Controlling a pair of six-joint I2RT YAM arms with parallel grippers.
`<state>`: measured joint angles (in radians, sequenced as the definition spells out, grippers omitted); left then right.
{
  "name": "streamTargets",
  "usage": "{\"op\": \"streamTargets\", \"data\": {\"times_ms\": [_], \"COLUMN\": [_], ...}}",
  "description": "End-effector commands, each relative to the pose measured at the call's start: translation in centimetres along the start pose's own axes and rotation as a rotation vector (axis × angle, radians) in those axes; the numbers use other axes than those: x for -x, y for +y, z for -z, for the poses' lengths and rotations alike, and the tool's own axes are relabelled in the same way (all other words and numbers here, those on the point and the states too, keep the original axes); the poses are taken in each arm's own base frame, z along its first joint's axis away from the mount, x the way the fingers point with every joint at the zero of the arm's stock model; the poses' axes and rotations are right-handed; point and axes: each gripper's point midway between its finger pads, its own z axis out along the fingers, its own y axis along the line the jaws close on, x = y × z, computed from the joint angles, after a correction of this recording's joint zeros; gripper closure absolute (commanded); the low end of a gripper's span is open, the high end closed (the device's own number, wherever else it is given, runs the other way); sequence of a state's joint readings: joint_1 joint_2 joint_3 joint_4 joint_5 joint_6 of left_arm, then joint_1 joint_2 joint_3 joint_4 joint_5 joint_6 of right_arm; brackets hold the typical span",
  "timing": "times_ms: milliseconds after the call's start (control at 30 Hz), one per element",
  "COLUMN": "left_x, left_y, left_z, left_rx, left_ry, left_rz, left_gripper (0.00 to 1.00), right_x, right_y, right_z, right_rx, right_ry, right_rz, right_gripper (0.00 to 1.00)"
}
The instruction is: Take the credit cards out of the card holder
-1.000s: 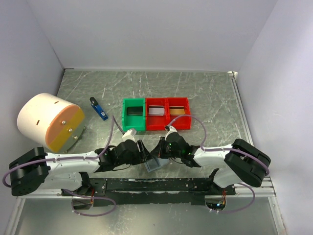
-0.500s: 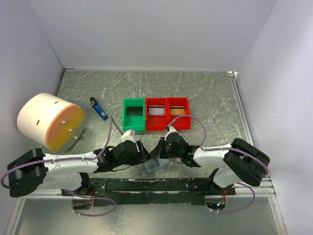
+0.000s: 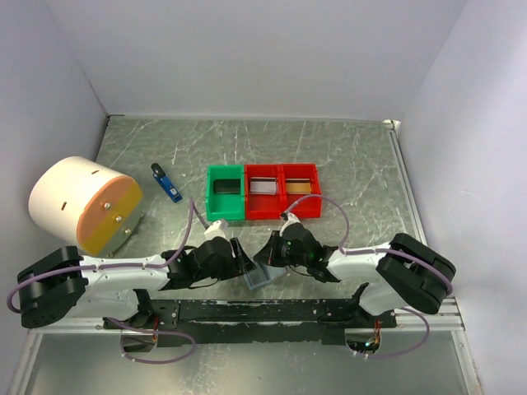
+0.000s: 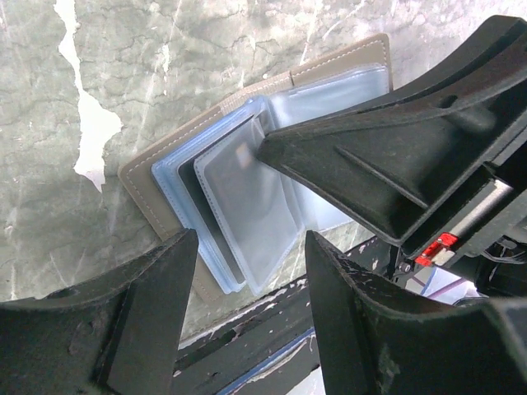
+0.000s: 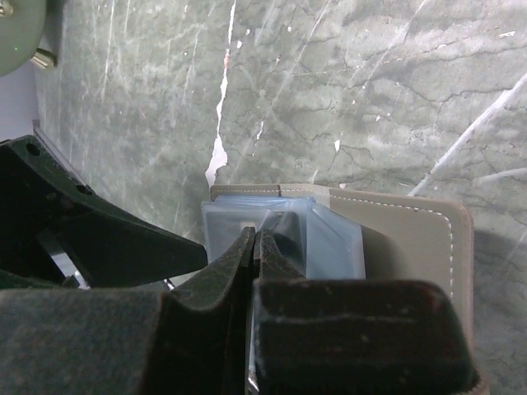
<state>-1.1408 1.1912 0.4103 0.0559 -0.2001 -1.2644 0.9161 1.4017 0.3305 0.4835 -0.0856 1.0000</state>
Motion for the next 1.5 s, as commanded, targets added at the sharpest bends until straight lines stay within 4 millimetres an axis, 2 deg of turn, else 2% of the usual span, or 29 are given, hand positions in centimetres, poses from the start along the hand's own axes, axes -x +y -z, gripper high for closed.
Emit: {"op": "streamTargets", "data": {"times_ms": [0,233,500,733,900,1000,1200,1333,1467], "left_x": [0.4,0.5,-0.1,0.0,-0.3,-0.5,-0.5,-0.5,-0.3], "left_y": [-1.5,-2.0,-2.6,-3.0,-2.3,-1.8,-1.1,-0.9,-0.4], "left_z": [-0.1,0.0,-0.7,-0.5,-0.9,-1.1,-1.2,-1.2,-1.0], "left_rx": [-0.041,-0.089,-0.108,-0.138,-0.102,-0.071,-0.027,-0.001,0.053], "left_ry": [-0.018,-0.029,-0.008,-0.023,-0.011,-0.006,-0.004,-0.001,0.006], "left_rz": [0.004,0.012,-0.007,0.01,0.019,0.023,0.015,0.0,-0.04], "left_gripper": [0.34,0.34,0.37,0.45,0.58,0.63,0.72,0.86,0.93], "right_x": [0.6,0.6,0.4,0.4,0.4,0.5,2.0,3.0,3.8], "right_y": [0.7,0.8,0.9,0.7,0.6,0.6,0.4,-0.2,-0.5], "right_z": [0.5,0.7,0.6,0.7,0.7,0.8,2.2,3.3,4.7], "right_rx": [0.042,0.063,0.08,0.073,0.069,0.058,-0.017,-0.086,-0.128], "right_ry": [-0.025,-0.023,-0.014,-0.015,-0.013,-0.015,-0.059,-0.087,-0.122], "right_rz": [-0.013,-0.025,-0.035,-0.035,-0.032,-0.02,0.035,0.075,0.082], "right_gripper": [1.0,1.0,1.0,1.0,1.0,0.94,0.72,0.66,0.65]}}
